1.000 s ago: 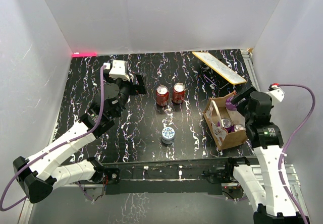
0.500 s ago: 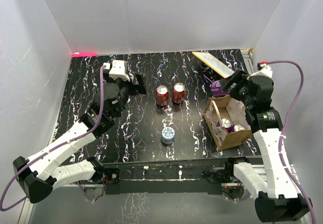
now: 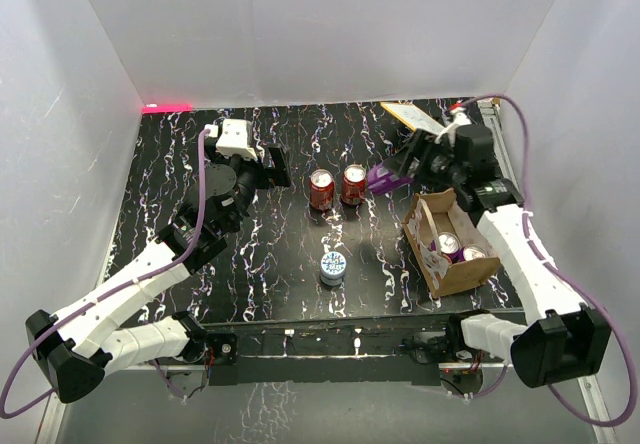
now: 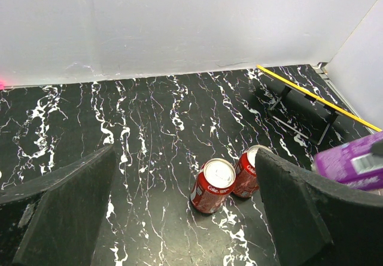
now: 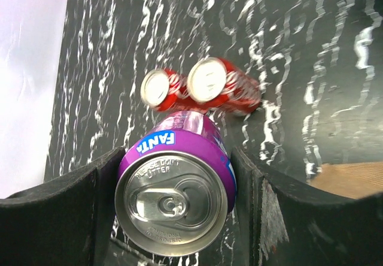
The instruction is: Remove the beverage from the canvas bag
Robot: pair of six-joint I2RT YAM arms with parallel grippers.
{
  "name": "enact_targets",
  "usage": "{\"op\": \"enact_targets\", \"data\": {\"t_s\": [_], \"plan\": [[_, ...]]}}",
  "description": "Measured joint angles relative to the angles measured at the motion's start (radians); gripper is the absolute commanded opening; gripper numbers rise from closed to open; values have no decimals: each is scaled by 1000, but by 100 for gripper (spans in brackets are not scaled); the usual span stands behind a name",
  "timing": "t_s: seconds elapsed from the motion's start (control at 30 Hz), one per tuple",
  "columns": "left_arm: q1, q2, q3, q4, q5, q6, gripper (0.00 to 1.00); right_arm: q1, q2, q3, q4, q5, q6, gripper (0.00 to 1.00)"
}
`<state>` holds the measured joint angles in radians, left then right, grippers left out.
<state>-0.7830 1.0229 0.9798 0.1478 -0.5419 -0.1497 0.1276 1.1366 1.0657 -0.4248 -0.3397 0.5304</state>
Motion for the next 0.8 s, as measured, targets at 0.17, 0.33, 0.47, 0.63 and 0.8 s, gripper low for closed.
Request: {"op": "enact_targets", "data": {"t_s": [0.17, 0.33, 0.47, 0.63, 0.8], "plan": [[0, 0, 0, 0, 0, 0, 97, 212, 68, -2, 15, 66, -2, 8], [0, 0, 0, 0, -1, 2, 97, 386, 156, -2, 14, 184, -25, 8], [0, 0, 0, 0, -19, 9, 97, 472, 215, -2, 14, 293, -51, 8], [0, -2, 0, 0, -54, 12, 97, 562, 285, -2, 24, 427, -84, 8], [0, -5, 0, 0, -74, 13, 97, 634, 365, -2, 39, 527, -111, 8]]}}
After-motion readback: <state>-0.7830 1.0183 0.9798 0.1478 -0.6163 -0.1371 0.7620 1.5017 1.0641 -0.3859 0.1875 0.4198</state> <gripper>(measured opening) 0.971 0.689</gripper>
